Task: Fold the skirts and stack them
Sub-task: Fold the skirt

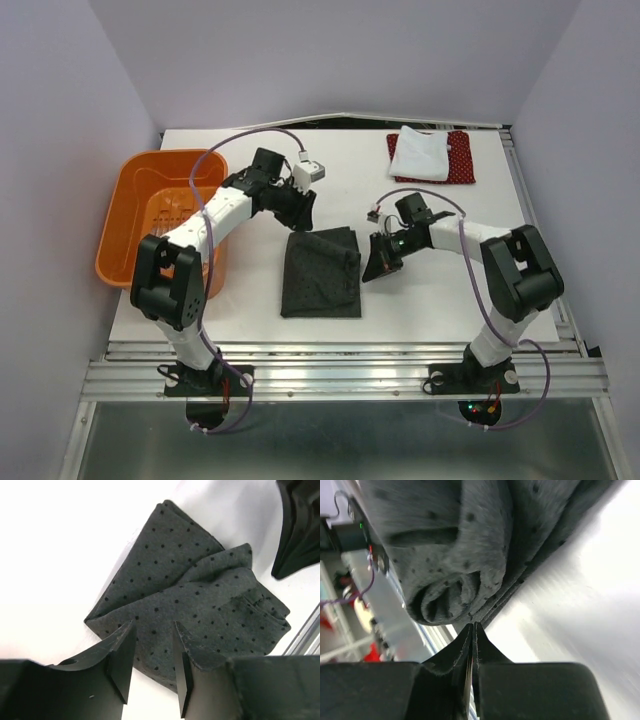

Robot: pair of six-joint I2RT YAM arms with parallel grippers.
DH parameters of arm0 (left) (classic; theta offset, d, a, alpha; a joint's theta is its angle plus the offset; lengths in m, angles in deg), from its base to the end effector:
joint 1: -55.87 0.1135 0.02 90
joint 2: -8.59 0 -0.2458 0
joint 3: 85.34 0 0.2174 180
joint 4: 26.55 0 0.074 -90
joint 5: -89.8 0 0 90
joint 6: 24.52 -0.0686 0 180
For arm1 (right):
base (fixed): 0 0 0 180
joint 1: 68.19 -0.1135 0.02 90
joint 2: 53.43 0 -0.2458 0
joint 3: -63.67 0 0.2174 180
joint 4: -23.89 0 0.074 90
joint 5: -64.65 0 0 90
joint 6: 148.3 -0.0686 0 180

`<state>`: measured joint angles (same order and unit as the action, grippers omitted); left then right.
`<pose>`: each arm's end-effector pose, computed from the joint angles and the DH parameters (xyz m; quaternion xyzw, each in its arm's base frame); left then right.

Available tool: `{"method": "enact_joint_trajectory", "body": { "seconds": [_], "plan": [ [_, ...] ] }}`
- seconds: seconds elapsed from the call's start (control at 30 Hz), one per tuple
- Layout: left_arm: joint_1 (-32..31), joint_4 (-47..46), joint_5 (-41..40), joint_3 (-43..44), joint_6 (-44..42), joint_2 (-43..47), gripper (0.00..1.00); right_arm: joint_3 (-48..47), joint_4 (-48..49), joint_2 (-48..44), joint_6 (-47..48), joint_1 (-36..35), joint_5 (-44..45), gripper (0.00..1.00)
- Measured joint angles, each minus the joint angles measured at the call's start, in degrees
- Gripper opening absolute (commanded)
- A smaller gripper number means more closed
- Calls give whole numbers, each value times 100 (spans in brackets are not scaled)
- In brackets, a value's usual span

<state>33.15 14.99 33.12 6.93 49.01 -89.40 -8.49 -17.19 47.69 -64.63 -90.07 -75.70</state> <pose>0.3172 -0.1737 0.2388 0.3976 0.8055 -0.2856 0.3340 0.2567 0.1600 0.1387 -0.1936 0.8732 0.4445 0.0500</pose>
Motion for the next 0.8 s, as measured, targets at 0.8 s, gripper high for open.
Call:
{"method": "enact_joint_trajectory", "body": {
  "seconds": [0.8],
  "plan": [
    [-2756,-1051,-1707,-2295,-3775,2555,59,551,1952,-321,-2033,170,894,20]
  ]
}}
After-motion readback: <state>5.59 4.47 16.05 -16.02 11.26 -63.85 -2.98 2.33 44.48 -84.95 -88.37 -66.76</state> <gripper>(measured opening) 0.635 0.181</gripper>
